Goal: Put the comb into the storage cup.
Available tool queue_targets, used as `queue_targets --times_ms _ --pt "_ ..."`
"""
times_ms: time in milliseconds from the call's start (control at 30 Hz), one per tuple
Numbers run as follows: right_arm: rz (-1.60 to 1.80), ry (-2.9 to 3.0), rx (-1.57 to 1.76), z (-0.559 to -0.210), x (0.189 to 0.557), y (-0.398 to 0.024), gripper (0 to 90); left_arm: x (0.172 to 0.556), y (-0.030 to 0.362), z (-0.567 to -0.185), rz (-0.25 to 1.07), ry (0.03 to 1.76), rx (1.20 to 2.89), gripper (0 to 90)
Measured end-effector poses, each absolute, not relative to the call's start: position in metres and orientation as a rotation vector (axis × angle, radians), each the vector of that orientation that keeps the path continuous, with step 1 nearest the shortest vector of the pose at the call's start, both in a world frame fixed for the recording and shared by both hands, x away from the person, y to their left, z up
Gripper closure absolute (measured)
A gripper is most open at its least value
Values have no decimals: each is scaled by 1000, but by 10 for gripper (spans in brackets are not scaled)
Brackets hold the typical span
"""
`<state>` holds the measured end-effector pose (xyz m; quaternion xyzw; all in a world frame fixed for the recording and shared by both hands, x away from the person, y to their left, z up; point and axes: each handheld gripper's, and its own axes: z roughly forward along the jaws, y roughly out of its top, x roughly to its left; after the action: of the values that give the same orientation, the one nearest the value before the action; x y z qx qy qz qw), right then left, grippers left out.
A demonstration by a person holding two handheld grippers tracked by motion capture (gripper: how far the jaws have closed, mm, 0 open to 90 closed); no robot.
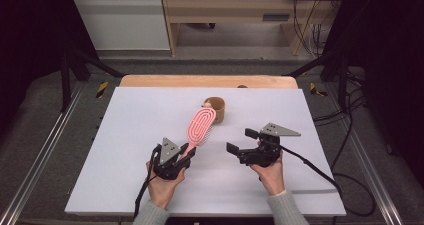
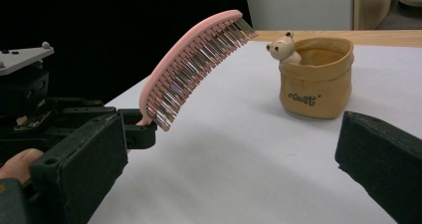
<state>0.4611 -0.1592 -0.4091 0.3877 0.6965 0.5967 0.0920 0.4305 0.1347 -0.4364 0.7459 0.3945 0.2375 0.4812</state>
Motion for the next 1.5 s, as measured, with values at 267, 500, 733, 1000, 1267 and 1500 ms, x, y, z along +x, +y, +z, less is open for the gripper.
queue_targets --times_ms 267,500,733,1000,1267,1500 --pt "1789 2064 1164 -405 462 -153 4 430 127 -437 578 952 1821 698" --pt "1796 2055 1192 -405 463 -152 4 429 119 -436 574 939 1823 698" --pt "1798 2050 1204 -405 464 -152 4 430 110 -435 571 925 1828 698" --pt "1798 2043 1207 -403 464 -151 4 429 100 -432 573 904 1827 698" --pt "1801 2043 1213 -402 465 -149 9 428 91 -429 578 886 1833 698" --pt "1803 2036 1234 -403 467 -149 21 424 83 -430 584 866 1846 698"
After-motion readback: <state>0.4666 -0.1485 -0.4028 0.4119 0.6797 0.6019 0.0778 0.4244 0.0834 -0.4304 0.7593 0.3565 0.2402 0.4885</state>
